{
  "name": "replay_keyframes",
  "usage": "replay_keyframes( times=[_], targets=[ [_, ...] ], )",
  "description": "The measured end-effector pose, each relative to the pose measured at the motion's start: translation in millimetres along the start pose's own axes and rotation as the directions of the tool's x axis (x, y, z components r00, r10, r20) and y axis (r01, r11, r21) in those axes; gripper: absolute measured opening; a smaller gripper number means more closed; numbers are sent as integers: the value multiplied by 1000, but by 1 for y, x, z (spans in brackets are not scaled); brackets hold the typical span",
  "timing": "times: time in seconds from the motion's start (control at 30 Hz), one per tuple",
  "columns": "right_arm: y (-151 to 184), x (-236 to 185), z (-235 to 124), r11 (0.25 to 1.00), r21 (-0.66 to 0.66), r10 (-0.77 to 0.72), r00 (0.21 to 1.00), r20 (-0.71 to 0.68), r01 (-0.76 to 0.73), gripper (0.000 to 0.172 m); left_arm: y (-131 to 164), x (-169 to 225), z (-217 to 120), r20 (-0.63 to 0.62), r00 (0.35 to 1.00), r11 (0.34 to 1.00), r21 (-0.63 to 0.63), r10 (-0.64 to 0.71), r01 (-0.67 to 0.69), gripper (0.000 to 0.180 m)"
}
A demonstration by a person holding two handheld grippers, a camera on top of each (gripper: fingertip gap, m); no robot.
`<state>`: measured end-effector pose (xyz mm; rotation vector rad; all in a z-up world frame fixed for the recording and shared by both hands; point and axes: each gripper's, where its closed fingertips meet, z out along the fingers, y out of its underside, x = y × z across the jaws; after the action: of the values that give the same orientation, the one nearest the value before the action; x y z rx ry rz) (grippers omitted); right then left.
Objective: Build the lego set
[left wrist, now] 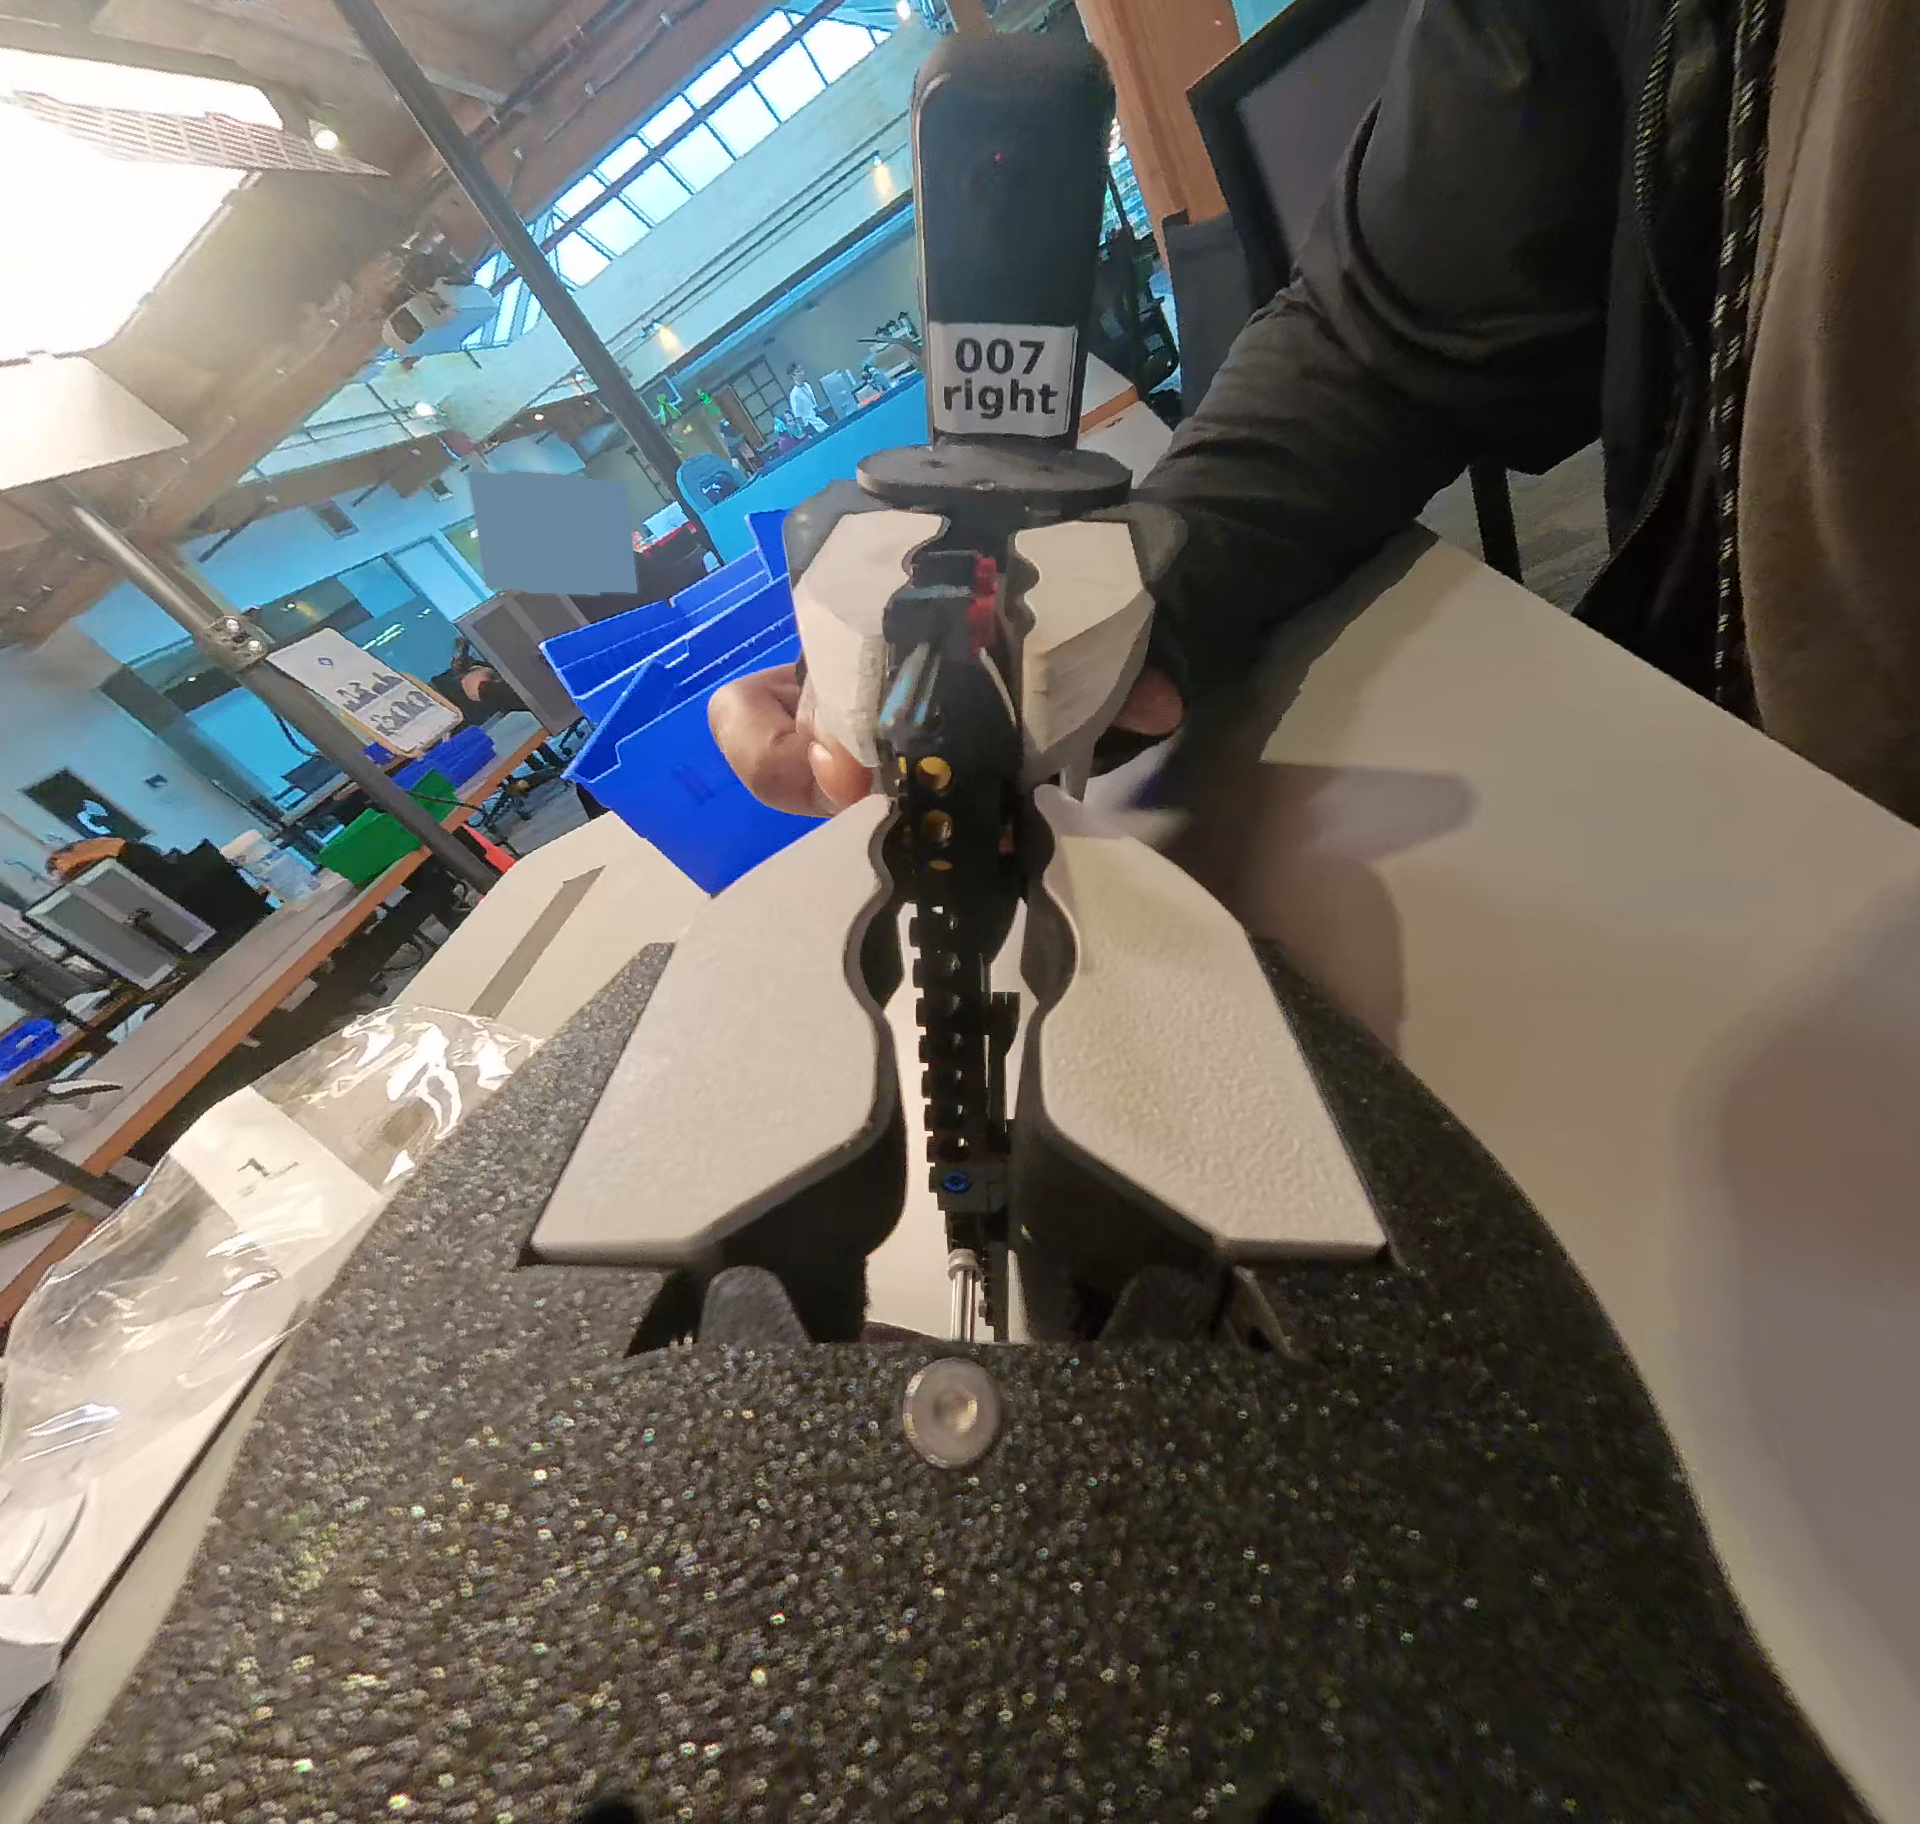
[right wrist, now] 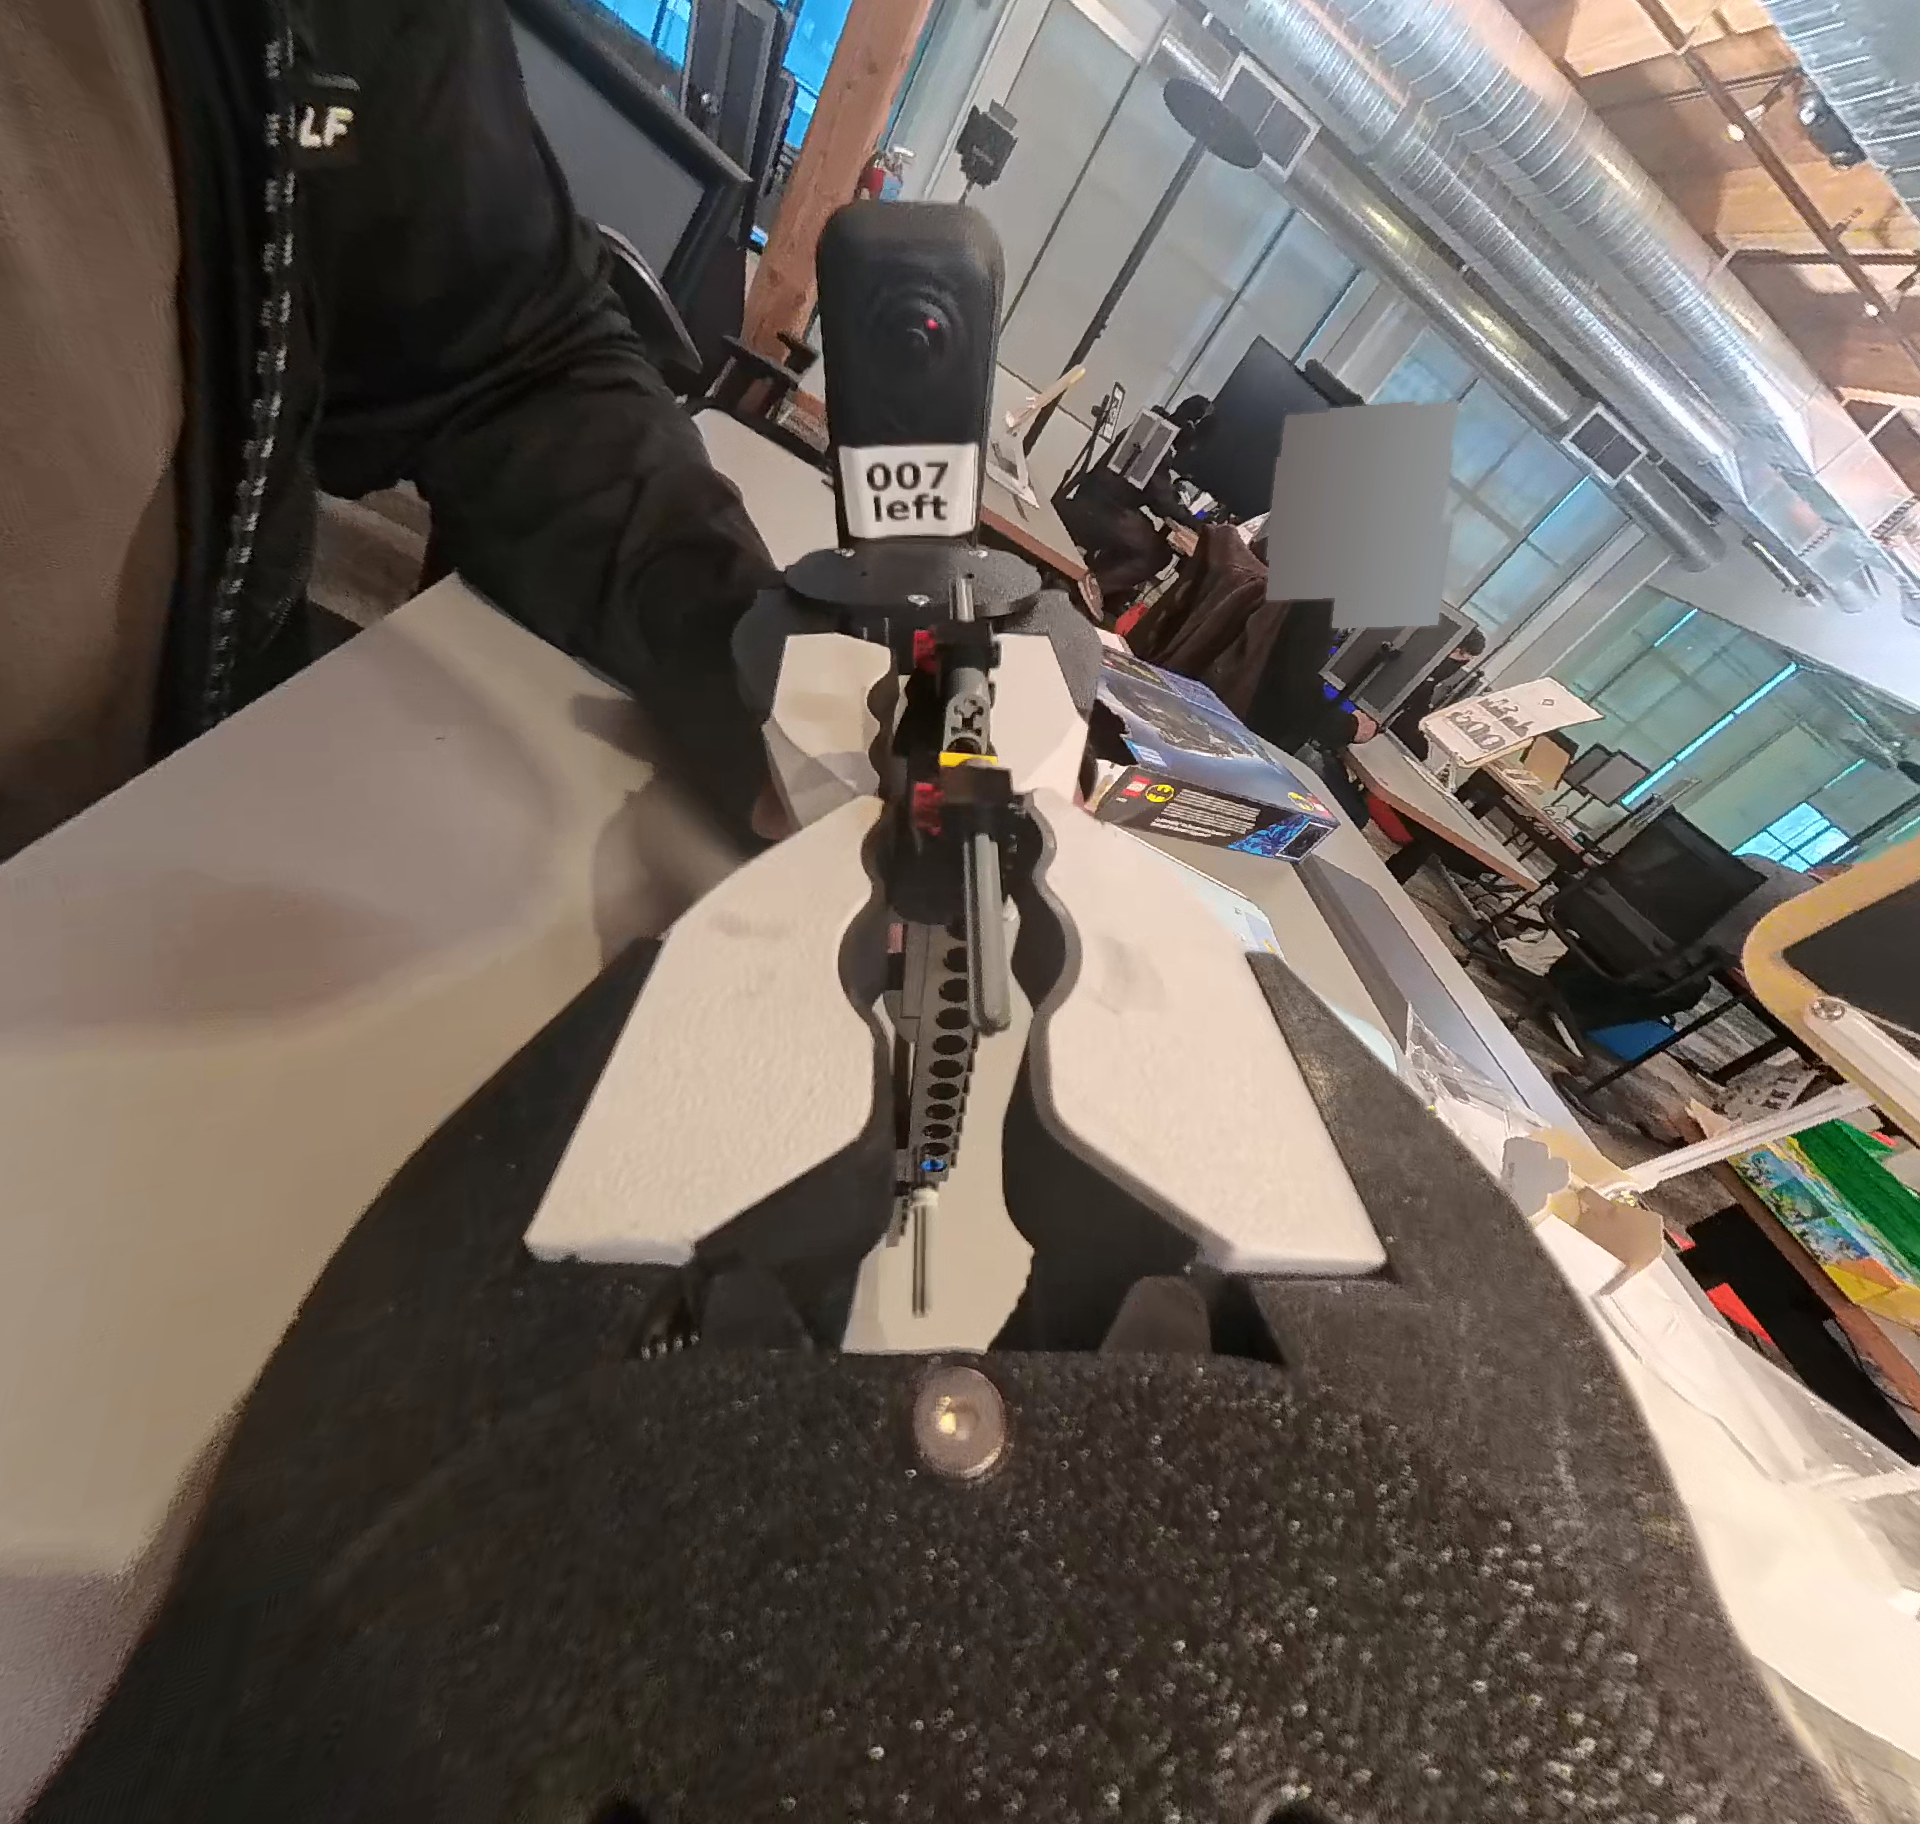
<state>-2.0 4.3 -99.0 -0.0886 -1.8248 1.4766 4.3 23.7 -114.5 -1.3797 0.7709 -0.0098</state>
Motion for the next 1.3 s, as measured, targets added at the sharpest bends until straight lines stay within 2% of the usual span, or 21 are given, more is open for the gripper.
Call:
replay_keyframes(
  times=[0.1, 0.27, 0.4, 0.47, 0.57, 0.7, 0.8, 0.97, 1.07, 1.17, 1.3],
  targets=[
    [0, 0, -1, 1000, -17, -9, 1000, 6, 9, 19, 0, 0, 1, 1, 1000, 1000, -12, 11, -11, 19],
    [-1, 8, -7, 1000, -27, -9, 999, -42, 7, 33, 6, -6, -1, 35, 999, 997, -67, 30, -28, 19],
    [11, 18, -16, 988, -148, -69, 992, -107, 53, 37, 17, -21, -6, 106, 984, 975, -187, 144, -122, 19],
    [21, 25, -22, 959, -259, -161, 975, -150, 118, 36, 25, -32, -10, 146, 956, 935, -292, 253, -203, 19],
    [32, 34, -27, 871, -418, -354, 920, -170, 258, 36, 39, -44, -15, 145, 891, 819, -479, 431, -318, 19],
    [38, 35, -22, 753, -541, -520, 843, -139, 375, 36, 45, -44, -14, 95, 822, 699, -586, 562, -410, 19],
    [43, 28, -16, 692, -581, -585, 804, -104, 429, 34, 45, -40, -11, 62, 794, 652, -611, 604, -448, 19],
    [47, 25, -10, 649, -604, -636, 766, -99, 462, 24, 47, -38, -9, 27, 754, 587, -647, 656, -487, 19],
    [48, 25, -9, 624, -608, -672, 735, -96, 491, 17, 47, -36, -8, 15, 749, 579, -645, 663, -499, 19],
    [49, 25, -9, 606, -607, -693, 716, -86, 514, 17, 48, -35, -9, 13, 747, 576, -646, 664, -501, 19],
    [48, 23, -9, 609, -597, -688, 722, -71, 522, 16, 46, -34, -8, 11, 738, 572, -639, 675, -514, 19]
  ],
)
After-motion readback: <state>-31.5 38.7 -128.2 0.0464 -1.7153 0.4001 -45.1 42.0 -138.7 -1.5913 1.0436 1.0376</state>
